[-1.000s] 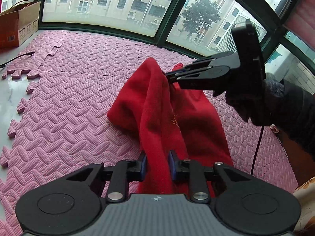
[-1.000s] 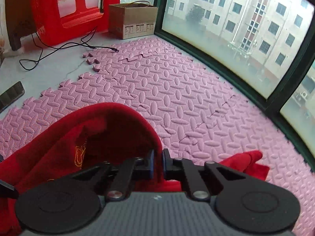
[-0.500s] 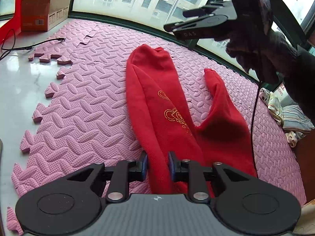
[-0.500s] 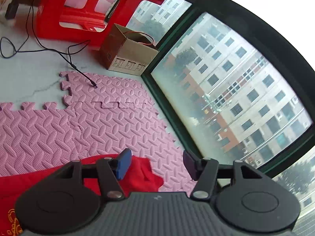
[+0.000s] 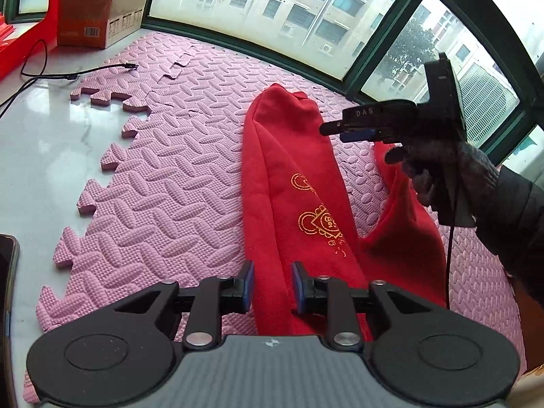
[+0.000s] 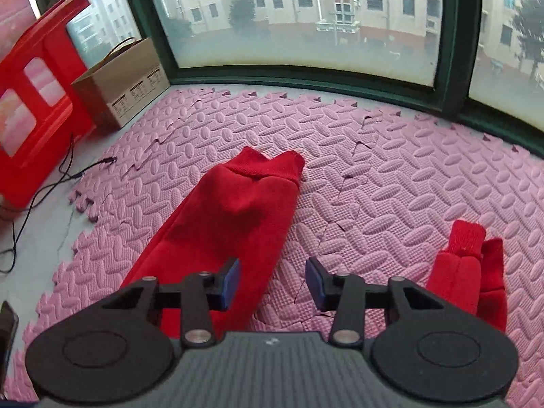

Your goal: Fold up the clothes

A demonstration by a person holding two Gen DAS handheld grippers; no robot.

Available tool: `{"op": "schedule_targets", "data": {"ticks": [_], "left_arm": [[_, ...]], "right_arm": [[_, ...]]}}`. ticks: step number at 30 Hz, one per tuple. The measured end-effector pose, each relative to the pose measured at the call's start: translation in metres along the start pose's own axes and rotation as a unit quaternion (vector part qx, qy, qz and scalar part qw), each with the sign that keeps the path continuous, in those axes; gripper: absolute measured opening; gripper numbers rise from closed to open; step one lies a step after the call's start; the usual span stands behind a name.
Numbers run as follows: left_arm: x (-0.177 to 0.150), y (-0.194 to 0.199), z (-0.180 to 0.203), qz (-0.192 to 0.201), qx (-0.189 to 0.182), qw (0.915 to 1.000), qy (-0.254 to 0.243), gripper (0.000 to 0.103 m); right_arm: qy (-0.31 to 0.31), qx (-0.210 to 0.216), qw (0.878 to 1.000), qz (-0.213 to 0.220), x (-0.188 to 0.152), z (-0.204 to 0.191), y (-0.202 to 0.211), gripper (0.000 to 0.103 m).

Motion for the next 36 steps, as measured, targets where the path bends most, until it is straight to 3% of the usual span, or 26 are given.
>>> {"op": "schedule_targets", "data": {"ticks": [2, 4, 6, 10, 14, 17, 21, 23, 25, 30, 36], "left_arm": [[-0.002, -0.007, 0.003, -0.009, 0.002, 0.9999, -0.009, 0.029], [-0.004, -0.014, 0.005, -0.018, 0.001, 0.9997, -0.013, 0.023], [-0.007, -0.02, 0.005, -0.026, 0.003, 0.9995, -0.019, 0.008], [-0.009, -0.022, -0.005, -0.022, 0.052, 0.9981, -0.026, 0.005], [-0.008, -0.016, -0.022, -0.022, 0.085, 0.996, -0.016, 0.005], [-0.01, -0.013, -0.029, -0.023, 0.085, 0.9961, -0.007, 0.005], [-0.011, -0.007, -0.032, -0.021, 0.096, 0.9951, -0.005, 0.005], [-0.01, -0.004, -0.033, -0.019, 0.105, 0.9942, -0.008, 0.005], [-0.009, -0.002, -0.035, -0.018, 0.115, 0.9931, -0.012, 0.005], [0.008, 0.008, -0.026, 0.002, 0.11, 0.9939, -0.011, 0.007], [0.025, 0.002, 0.011, 0.009, 0.086, 0.9954, -0.04, 0.022]], "right_arm": [[-0.033, 0.012, 0.999, -0.001, 0.008, 0.005, -0.011, 0.034], [-0.031, 0.004, 1.0, -0.001, 0.013, 0.001, -0.019, 0.017], [-0.028, 0.004, 1.0, 0.006, 0.02, -0.004, -0.024, 0.014], [-0.025, 0.047, 0.998, 0.035, 0.04, -0.022, -0.017, 0.018], [0.008, 0.012, 0.999, 0.031, 0.047, -0.026, -0.009, 0.019], [0.035, -0.001, 0.999, 0.03, 0.038, -0.019, 0.011, 0.021], [0.084, -0.065, 0.994, 0.005, 0.01, 0.005, 0.032, 0.024], [0.084, -0.086, 0.993, 0.021, -0.005, 0.027, 0.048, 0.024], [0.058, -0.102, 0.992, 0.035, -0.017, 0.054, 0.06, 0.033], [-0.05, -0.111, 0.99, 0.073, -0.038, 0.119, 0.087, 0.037], [-0.132, -0.082, 0.986, 0.058, -0.059, 0.159, 0.08, 0.037]]}}
Point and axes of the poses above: each gripper's, at about its wrist camera, not at the fingertips, and y roughly against the way its jaws point, z to its right, x to its top, the point moved 8 cm from there along -y, roughly the way its jaws point, and after that the axes turned 7 degrees about -z, right-handed, at the moved point
